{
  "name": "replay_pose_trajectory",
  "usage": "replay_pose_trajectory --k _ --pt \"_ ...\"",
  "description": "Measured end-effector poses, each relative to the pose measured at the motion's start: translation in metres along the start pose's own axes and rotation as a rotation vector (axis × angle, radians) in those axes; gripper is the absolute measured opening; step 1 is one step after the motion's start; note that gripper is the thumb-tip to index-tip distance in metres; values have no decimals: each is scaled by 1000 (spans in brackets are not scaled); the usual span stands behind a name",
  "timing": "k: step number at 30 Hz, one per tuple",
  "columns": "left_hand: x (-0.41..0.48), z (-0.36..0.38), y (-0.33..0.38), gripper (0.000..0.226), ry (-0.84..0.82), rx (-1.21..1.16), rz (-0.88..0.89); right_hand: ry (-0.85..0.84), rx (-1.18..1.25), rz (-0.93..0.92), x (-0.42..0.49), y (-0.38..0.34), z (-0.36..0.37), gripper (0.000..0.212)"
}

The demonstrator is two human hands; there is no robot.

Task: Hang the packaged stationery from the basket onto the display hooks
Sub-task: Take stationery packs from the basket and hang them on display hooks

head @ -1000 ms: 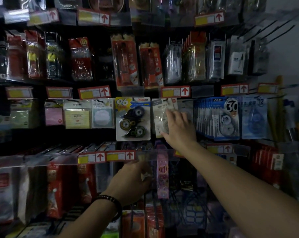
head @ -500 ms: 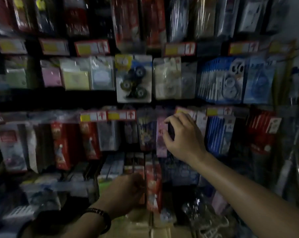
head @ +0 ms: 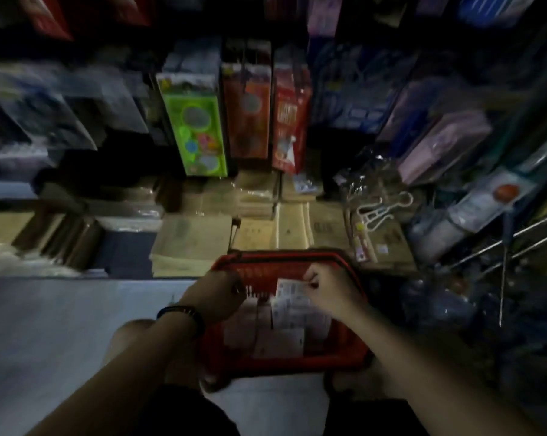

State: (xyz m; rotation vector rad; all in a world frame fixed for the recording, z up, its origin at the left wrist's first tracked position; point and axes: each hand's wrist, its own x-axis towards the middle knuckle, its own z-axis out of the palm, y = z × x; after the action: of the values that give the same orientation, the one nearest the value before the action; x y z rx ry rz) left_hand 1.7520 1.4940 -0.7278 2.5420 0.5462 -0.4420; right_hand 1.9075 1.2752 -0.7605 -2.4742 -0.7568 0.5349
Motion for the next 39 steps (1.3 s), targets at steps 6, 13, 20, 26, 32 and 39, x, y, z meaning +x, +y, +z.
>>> replay_pose_trajectory --k 6,13,20,26,32,39 --pt "36 64 -20 29 -177 -84 -90 -223 34 274 -2 72 93 5" --pt "67 104 -45 43 -326 -130 -66 -408 -41 434 26 117 169 56" --pt "68 117 -58 38 -415 -118 -59 -387 163 636 49 127 217 105" --pt "74 113 -62 34 -450 -135 -88 -359 256 636 55 116 238 58" --pt "71 97 -81 50 -332 -194 -106 -317 486 492 70 80 210 19" --pt "68 79 -86 47 -163 -313 -266 -525 720 137 100 26 175 23"
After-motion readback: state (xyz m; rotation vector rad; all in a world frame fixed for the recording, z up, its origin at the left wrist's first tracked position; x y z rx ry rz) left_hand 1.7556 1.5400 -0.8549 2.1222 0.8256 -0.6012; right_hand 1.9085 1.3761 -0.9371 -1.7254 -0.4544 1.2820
